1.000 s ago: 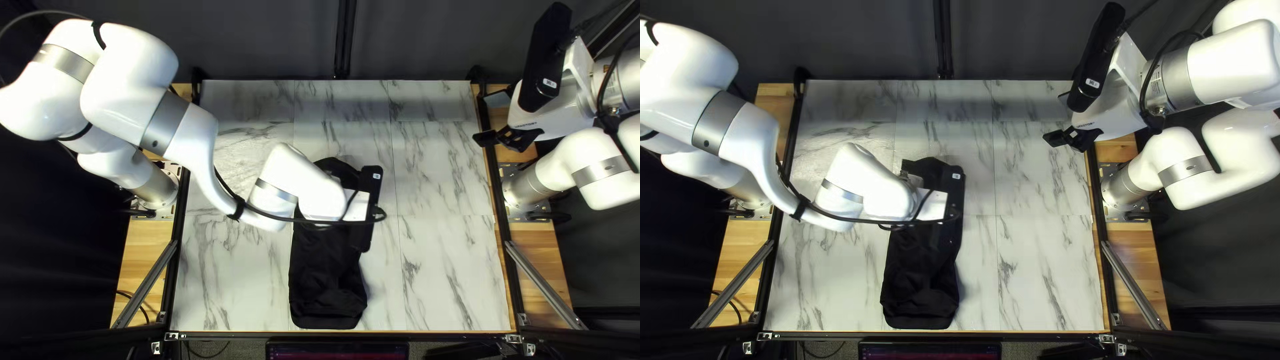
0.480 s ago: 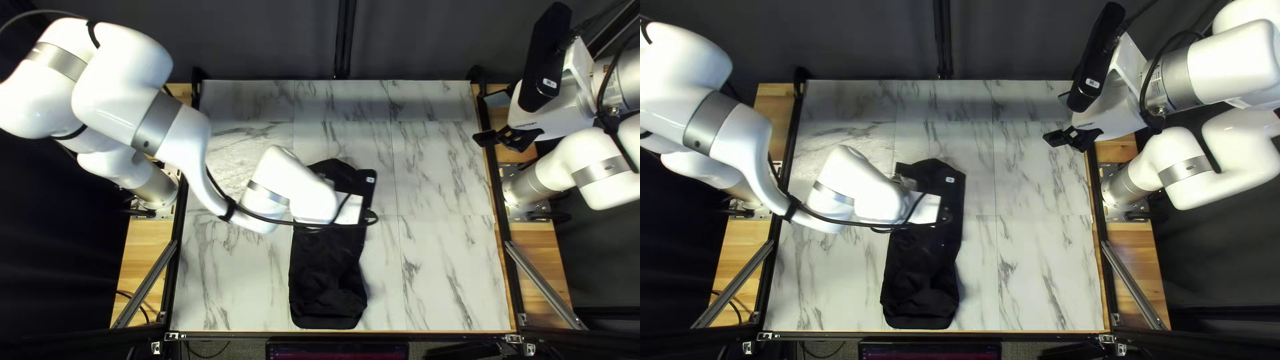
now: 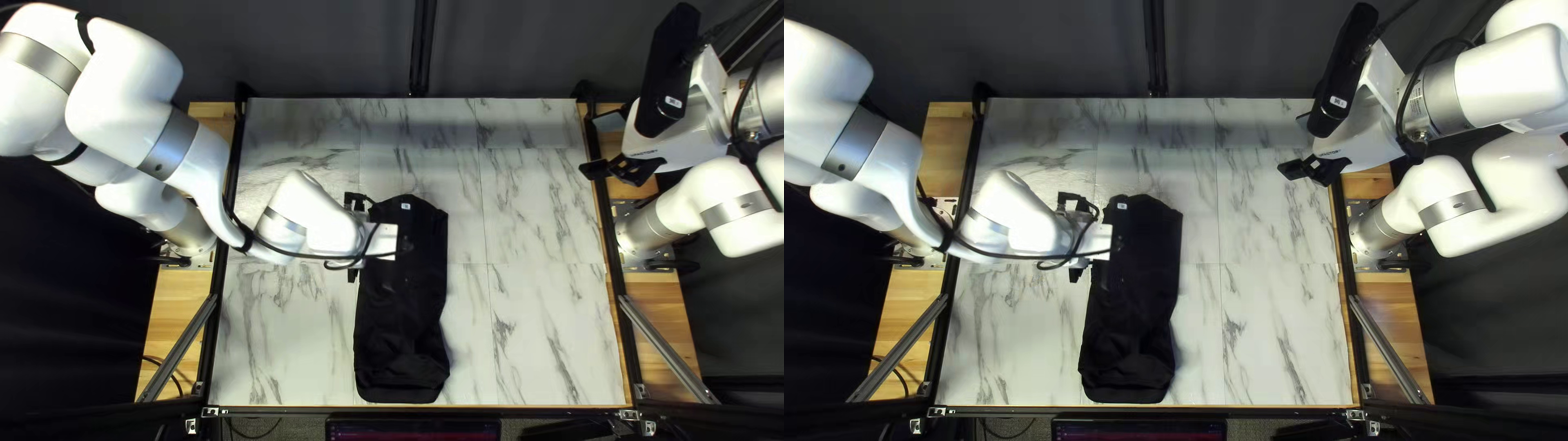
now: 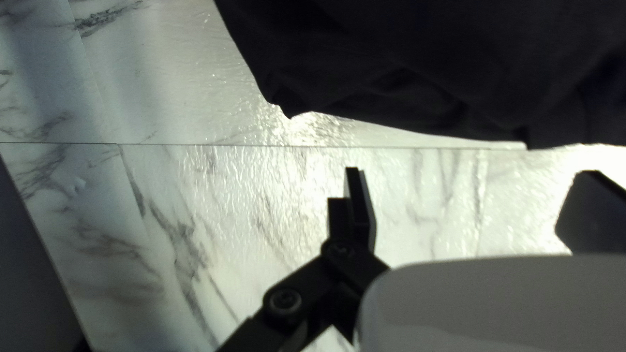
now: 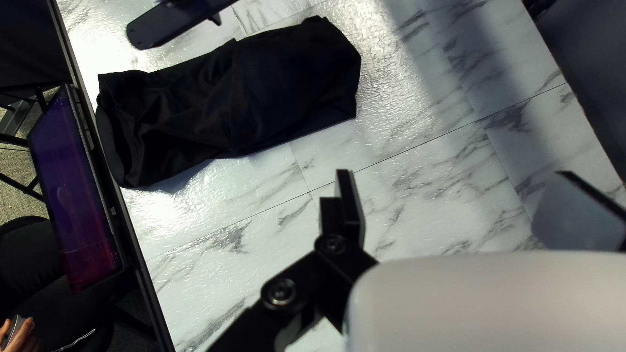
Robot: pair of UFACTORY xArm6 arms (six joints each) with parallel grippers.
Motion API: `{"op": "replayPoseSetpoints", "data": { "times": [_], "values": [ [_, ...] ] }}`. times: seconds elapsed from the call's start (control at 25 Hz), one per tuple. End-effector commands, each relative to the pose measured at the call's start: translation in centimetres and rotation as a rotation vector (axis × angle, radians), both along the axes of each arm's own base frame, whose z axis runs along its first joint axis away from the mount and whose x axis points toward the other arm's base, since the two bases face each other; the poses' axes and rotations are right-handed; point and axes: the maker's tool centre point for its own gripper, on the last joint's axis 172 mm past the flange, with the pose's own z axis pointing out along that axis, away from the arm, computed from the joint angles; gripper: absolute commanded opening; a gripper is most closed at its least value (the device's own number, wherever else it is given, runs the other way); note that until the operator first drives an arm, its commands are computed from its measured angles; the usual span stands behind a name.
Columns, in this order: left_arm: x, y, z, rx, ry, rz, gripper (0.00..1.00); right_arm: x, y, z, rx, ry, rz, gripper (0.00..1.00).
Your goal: Fold t-shirt
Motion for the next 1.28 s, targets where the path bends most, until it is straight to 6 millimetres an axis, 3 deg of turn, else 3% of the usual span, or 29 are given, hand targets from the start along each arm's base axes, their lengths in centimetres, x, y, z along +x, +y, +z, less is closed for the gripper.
{"op": "replayPoseSetpoints", "data": {
  "times": [0.04,0.08,0.16,0.2,0.24,0.28,0.72,0.76,0.8,0.84,1.28],
  "values": [
    [0.6,-0.9,-0.7,-0.016,-0.036,0.003,1.00,0.0,0.0,0.0,0.000,0.000,0.000,1.00],
    [0.8,-1.1,-0.8,-0.020,-0.041,0.002,1.00,0.0,0.0,0.0,0.000,0.000,0.000,1.00],
    [1.1,-1.2,-0.9,-0.025,-0.045,0.001,0.72,0.0,0.0,0.0,0.000,0.000,0.000,1.00],
    [1.3,-1.3,-1.0,-0.031,-0.046,0.000,0.46,0.0,0.0,0.0,0.000,0.000,0.000,1.00],
    [1.3,-1.3,-1.1,-0.034,-0.046,0.000,0.07,0.0,0.0,0.0,0.000,0.000,0.000,1.00],
    [1.3,-1.3,-1.1,-0.036,-0.045,0.000,0.00,0.0,0.0,0.0,0.000,0.000,0.000,1.00],
    [1.3,-2.2,-0.1,-0.057,-0.023,-0.007,0.00,0.0,0.0,0.0,0.000,0.000,0.000,1.00],
    [1.3,-2.3,-0.1,-0.057,-0.023,-0.008,0.09,0.0,0.0,0.0,0.000,0.000,0.000,1.00],
    [1.3,-2.6,-0.2,-0.055,-0.023,-0.010,0.27,0.0,0.0,0.0,0.000,0.000,0.000,1.00],
    [1.3,-2.8,-0.3,-0.051,-0.023,-0.015,1.00,0.0,0.0,0.0,0.000,0.000,0.000,1.00],
    [1.9,-3.5,-0.9,0.006,-0.014,-0.064,1.00,0.0,0.0,0.0,0.000,0.000,0.000,1.00]
  ]
}}
